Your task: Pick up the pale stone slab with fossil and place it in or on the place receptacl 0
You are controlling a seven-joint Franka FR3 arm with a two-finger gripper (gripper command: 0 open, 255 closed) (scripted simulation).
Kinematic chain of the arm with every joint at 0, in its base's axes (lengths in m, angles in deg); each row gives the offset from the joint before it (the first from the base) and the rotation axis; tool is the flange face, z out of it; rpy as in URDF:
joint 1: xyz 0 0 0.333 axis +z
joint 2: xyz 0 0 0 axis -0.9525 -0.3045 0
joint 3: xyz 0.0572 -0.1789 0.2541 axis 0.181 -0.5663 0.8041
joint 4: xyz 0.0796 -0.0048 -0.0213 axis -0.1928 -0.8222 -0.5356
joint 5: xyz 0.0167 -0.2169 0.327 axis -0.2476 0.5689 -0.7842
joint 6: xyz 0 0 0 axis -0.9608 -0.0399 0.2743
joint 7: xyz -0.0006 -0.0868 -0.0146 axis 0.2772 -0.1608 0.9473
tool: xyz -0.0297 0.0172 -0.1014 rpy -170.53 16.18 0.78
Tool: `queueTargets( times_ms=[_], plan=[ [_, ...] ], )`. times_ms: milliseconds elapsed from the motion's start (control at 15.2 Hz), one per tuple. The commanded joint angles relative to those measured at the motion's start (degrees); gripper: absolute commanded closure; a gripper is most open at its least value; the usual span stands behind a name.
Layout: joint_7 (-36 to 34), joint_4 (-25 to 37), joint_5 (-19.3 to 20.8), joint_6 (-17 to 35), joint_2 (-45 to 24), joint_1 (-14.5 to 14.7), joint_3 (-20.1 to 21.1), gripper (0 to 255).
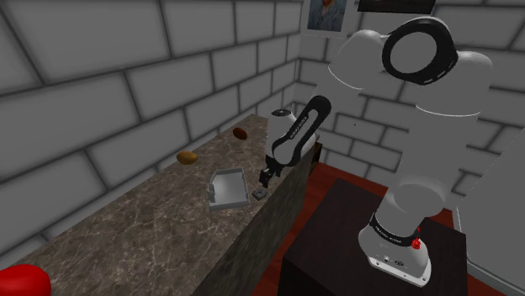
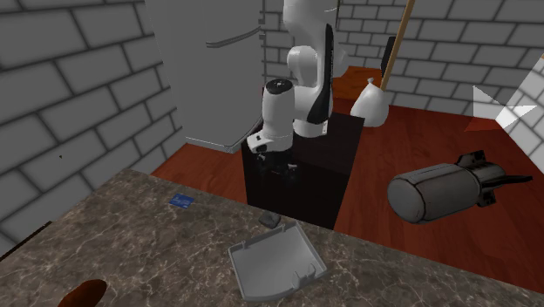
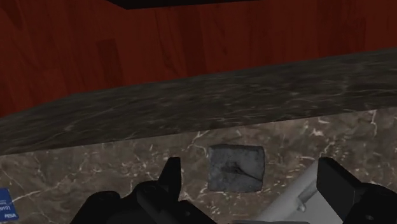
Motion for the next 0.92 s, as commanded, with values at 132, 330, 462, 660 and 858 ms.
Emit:
queueTargets(
  times_ms=[132,330,462,660,858],
  plan=[
    [-0.46,4.3,0.03,6.6,-10.6,0.22,-0.18,0],
    [-0.59,7.0,-0.07,9.42,-16.03,0.49,-0.35,0],
    [-0.63,7.67,-0.01,10.63,-17.9,0.64,-0.49,0],
    [-0.7,8.76,0.08,12.35,-20.71,0.85,-0.66,0],
    [-0.72,9.38,0.11,13.21,-22.19,0.95,-0.76,0]
  ],
)
